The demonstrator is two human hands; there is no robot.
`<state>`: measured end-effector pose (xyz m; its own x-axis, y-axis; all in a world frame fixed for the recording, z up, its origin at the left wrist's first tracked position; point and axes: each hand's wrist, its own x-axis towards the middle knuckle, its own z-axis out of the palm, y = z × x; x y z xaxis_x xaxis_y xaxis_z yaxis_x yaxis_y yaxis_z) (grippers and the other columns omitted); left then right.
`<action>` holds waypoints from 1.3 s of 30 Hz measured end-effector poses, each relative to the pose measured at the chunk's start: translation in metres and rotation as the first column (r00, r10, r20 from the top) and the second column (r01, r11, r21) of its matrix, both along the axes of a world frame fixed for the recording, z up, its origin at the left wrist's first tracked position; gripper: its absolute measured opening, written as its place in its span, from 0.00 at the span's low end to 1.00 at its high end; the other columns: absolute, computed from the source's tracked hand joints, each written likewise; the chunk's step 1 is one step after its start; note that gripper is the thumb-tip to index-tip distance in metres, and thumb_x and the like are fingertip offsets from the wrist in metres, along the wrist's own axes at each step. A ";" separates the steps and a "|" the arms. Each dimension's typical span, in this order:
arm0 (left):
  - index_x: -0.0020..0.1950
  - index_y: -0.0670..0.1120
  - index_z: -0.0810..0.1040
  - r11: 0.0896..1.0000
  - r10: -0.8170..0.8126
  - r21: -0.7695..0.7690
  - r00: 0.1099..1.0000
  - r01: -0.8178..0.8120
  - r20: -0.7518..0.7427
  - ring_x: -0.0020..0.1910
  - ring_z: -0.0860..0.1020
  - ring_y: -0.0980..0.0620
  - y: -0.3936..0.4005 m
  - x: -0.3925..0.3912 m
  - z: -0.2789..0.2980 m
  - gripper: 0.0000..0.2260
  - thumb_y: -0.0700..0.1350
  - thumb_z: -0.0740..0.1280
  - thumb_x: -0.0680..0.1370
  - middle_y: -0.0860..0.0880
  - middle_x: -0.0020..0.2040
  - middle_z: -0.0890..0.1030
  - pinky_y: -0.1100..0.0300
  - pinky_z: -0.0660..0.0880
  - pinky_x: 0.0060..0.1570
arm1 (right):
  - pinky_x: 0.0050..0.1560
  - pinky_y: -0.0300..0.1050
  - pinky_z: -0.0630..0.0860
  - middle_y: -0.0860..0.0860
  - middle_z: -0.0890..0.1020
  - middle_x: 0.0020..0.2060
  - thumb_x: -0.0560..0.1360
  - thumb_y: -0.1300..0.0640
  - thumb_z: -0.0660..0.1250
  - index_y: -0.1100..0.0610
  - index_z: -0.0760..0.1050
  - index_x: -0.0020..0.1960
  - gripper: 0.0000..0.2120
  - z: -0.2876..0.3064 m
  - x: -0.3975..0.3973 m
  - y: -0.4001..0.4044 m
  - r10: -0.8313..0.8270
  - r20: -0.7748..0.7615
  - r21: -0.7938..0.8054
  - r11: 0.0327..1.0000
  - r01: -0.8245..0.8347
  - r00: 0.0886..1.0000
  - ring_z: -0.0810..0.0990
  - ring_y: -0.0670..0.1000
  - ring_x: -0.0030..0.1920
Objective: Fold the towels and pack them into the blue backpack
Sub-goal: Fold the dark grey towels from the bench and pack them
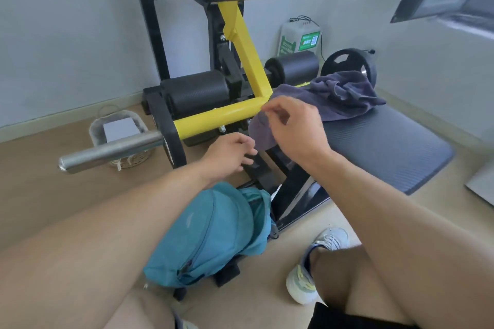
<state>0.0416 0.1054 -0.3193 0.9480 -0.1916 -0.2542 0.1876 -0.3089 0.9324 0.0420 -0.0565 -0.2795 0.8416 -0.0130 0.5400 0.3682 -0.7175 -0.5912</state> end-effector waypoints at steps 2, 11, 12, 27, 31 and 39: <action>0.60 0.49 0.80 1.000 -0.005 -0.013 0.999 0.005 0.036 0.54 0.85 0.49 -0.001 0.000 0.006 0.10 0.50 0.63 0.84 0.52 0.55 0.85 0.52 0.80 0.57 | 0.58 0.44 0.75 0.42 0.83 0.49 0.77 0.60 0.67 0.52 0.83 0.54 0.09 0.021 0.001 -0.011 -0.149 0.219 0.055 0.989 0.140 0.964 0.79 0.47 0.54; 0.64 0.51 0.78 0.999 -0.029 0.043 0.984 0.021 0.176 0.53 0.84 0.55 -0.003 0.004 0.021 0.10 0.49 0.65 0.83 0.54 0.58 0.84 0.49 0.81 0.59 | 0.72 0.61 0.61 0.55 0.70 0.74 0.77 0.40 0.65 0.48 0.67 0.76 0.30 0.004 0.020 -0.064 -0.519 -0.358 -0.426 0.831 0.358 0.777 0.64 0.63 0.74; 0.65 0.51 0.78 0.999 -0.036 0.047 0.985 0.028 0.171 0.54 0.84 0.55 -0.003 0.004 0.022 0.11 0.49 0.65 0.83 0.54 0.58 0.84 0.50 0.81 0.60 | 0.70 0.60 0.64 0.55 0.73 0.71 0.78 0.41 0.66 0.48 0.69 0.75 0.27 0.006 0.022 -0.063 -0.518 -0.332 -0.416 0.830 0.371 0.788 0.66 0.62 0.72; 0.67 0.46 0.79 0.953 -0.070 -0.298 0.995 0.045 -0.075 0.55 0.84 0.54 0.007 0.006 0.037 0.28 0.60 0.76 0.72 0.49 0.59 0.86 0.59 0.80 0.57 | 0.51 0.37 0.79 0.45 0.86 0.44 0.73 0.67 0.73 0.53 0.80 0.50 0.11 0.017 -0.008 -0.015 0.320 -0.375 0.090 0.947 -0.309 0.870 0.84 0.41 0.47; 0.60 0.44 0.82 0.931 0.019 -0.362 0.996 -0.050 -0.088 0.47 0.86 0.53 0.009 0.004 0.035 0.14 0.52 0.71 0.79 0.47 0.50 0.88 0.62 0.80 0.43 | 0.48 0.42 0.81 0.49 0.86 0.45 0.73 0.61 0.77 0.53 0.80 0.55 0.13 0.015 -0.009 -0.006 0.356 -0.404 0.198 0.933 -0.300 0.843 0.85 0.47 0.45; 0.55 0.46 0.84 0.965 0.163 -0.225 0.982 -0.137 0.100 0.48 0.86 0.48 0.016 0.008 0.031 0.07 0.45 0.74 0.78 0.45 0.46 0.88 0.59 0.80 0.44 | 0.43 0.37 0.81 0.47 0.88 0.41 0.74 0.59 0.77 0.53 0.79 0.55 0.12 0.014 -0.011 0.001 0.307 -0.390 0.415 0.900 -0.132 0.868 0.86 0.43 0.44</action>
<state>0.0493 0.1211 -0.2881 0.9906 -0.0835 -0.1088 0.1027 -0.0739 0.9920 0.0312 -0.0557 -0.2651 0.9907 0.0800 0.1098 0.1310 -0.3500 -0.9275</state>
